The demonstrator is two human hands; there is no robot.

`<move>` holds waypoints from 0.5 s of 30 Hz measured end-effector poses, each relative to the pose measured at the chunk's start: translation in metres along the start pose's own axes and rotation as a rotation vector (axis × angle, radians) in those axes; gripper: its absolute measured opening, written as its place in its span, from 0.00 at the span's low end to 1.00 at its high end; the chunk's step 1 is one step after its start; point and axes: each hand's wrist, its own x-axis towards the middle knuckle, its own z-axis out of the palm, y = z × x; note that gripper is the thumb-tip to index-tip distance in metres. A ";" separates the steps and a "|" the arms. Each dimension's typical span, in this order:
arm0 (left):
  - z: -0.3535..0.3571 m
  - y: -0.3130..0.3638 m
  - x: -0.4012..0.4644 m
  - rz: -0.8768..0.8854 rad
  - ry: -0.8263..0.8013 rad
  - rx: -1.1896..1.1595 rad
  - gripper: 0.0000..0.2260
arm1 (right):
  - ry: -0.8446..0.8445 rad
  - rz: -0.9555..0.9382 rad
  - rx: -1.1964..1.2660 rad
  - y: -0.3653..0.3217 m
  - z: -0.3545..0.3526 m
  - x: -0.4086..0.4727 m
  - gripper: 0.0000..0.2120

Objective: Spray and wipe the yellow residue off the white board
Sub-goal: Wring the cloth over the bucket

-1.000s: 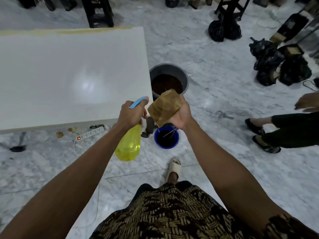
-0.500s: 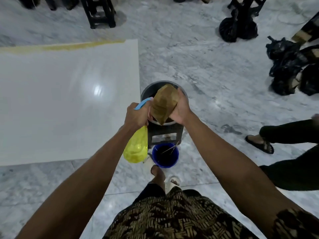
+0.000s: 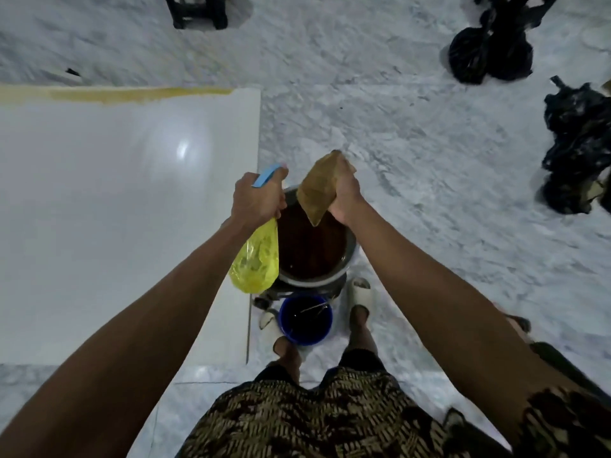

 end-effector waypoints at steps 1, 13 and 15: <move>0.003 0.003 0.013 -0.003 0.040 -0.004 0.26 | 0.004 0.028 -0.102 -0.003 0.004 0.021 0.32; 0.018 0.026 0.165 0.011 0.242 -0.083 0.26 | -0.148 -0.468 -0.660 -0.044 0.159 0.226 0.27; 0.009 0.035 0.187 0.052 0.277 -0.071 0.24 | -0.137 -0.669 -0.874 -0.041 0.196 0.246 0.20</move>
